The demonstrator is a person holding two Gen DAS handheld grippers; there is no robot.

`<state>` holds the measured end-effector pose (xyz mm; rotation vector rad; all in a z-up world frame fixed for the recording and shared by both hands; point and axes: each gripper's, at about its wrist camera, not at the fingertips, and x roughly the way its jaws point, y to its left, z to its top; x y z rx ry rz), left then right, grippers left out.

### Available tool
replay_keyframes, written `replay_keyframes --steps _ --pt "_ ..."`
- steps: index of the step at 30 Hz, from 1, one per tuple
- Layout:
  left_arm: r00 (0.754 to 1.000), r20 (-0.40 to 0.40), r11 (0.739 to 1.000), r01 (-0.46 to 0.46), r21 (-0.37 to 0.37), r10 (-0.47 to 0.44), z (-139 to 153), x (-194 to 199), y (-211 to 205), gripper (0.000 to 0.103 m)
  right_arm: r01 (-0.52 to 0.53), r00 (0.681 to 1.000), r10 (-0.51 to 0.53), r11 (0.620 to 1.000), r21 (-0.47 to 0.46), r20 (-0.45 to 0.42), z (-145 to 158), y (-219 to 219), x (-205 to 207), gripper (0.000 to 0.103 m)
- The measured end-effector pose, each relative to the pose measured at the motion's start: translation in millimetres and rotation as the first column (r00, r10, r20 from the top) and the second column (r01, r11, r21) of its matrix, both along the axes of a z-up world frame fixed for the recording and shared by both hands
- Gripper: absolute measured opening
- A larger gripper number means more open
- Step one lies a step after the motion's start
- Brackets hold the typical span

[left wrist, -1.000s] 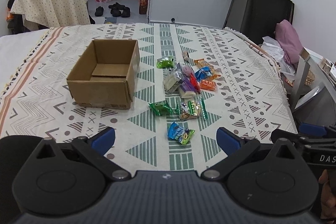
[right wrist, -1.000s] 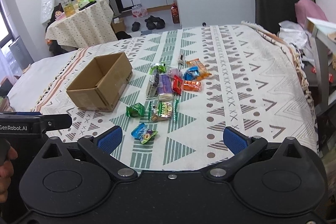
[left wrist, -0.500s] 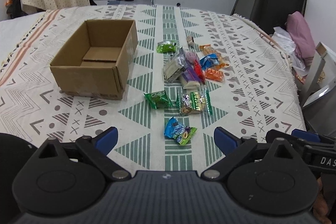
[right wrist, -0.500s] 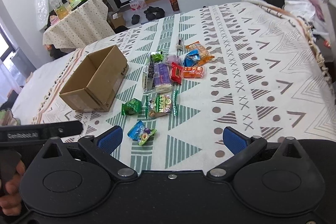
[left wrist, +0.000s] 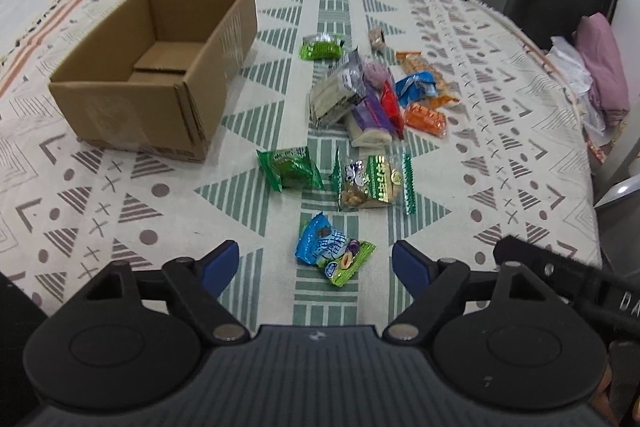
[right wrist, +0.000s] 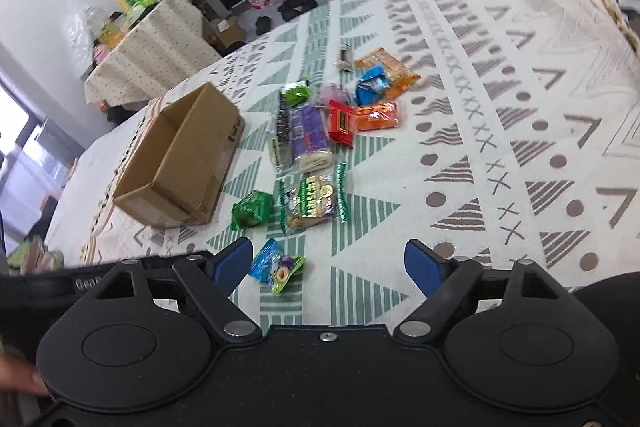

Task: Organize snacks
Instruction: 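Move the left gripper to the blue packet while the right gripper approaches the gold-green packet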

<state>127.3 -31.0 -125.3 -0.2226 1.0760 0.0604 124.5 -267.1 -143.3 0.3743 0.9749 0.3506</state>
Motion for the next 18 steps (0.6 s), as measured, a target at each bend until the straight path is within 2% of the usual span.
replay_keyframes --steps 7,11,15,18 --pt "0.994 -0.086 0.997 -0.070 -0.040 0.066 -26.8 21.7 1.1 0.062 0.014 0.999 -0.013 0.999 0.036 -0.042 -19.7 2.0 21.4 0.082" --pt "0.989 -0.105 0.993 -0.111 -0.043 0.106 -36.7 29.5 -0.2 0.060 0.001 0.999 0.001 0.999 0.038 -0.048 -26.6 6.1 28.8 0.082" --pt "0.979 -0.143 0.982 -0.162 -0.093 0.148 -48.7 35.8 0.6 0.054 -0.010 0.998 0.014 0.997 0.073 -0.058 -32.5 5.8 35.8 0.077" --pt "0.971 -0.170 0.974 -0.189 -0.127 0.166 -56.3 40.4 -1.9 0.053 -0.005 0.997 0.014 0.993 0.117 -0.080 -38.5 2.1 41.3 0.076"
